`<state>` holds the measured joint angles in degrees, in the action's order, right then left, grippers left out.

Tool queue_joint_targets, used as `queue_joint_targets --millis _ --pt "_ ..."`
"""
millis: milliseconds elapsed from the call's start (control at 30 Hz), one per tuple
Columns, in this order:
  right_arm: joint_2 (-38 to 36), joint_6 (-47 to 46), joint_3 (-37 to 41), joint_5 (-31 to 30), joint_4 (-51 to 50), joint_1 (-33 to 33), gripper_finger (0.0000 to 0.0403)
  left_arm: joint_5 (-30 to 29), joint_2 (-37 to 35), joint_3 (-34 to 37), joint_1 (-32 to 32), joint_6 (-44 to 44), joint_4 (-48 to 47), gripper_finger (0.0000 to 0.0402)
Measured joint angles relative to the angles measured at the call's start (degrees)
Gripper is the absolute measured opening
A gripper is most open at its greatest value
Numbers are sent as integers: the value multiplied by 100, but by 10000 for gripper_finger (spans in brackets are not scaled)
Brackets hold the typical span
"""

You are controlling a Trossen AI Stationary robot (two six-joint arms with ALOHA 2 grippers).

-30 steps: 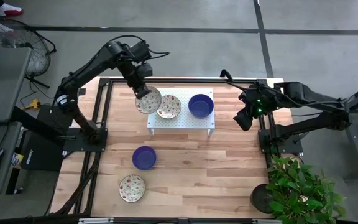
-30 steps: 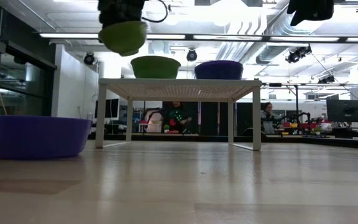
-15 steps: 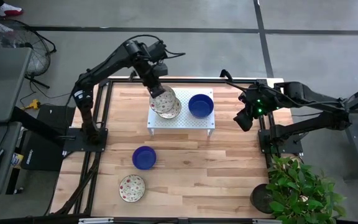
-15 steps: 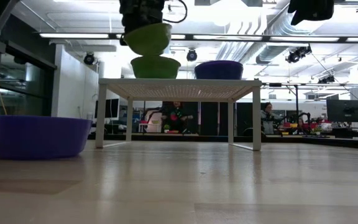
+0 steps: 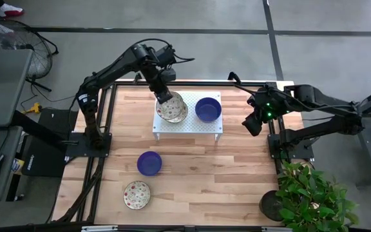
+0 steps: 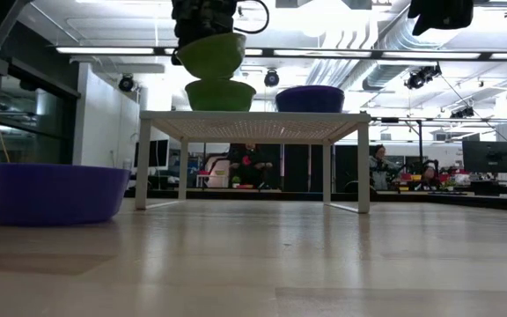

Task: Pick & Place Mini bowls
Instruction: Stack the top white patterned bowl on top of the white patterned bowl on the shelf

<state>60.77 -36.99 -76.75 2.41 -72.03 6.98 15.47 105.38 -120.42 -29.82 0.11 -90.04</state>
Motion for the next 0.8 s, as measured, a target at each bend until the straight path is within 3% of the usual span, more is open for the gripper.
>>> queue_joint_targets --millis 800 --pt "0 4 0 -1 -44 -2 142 43 -2 2 72 -231 2 2"
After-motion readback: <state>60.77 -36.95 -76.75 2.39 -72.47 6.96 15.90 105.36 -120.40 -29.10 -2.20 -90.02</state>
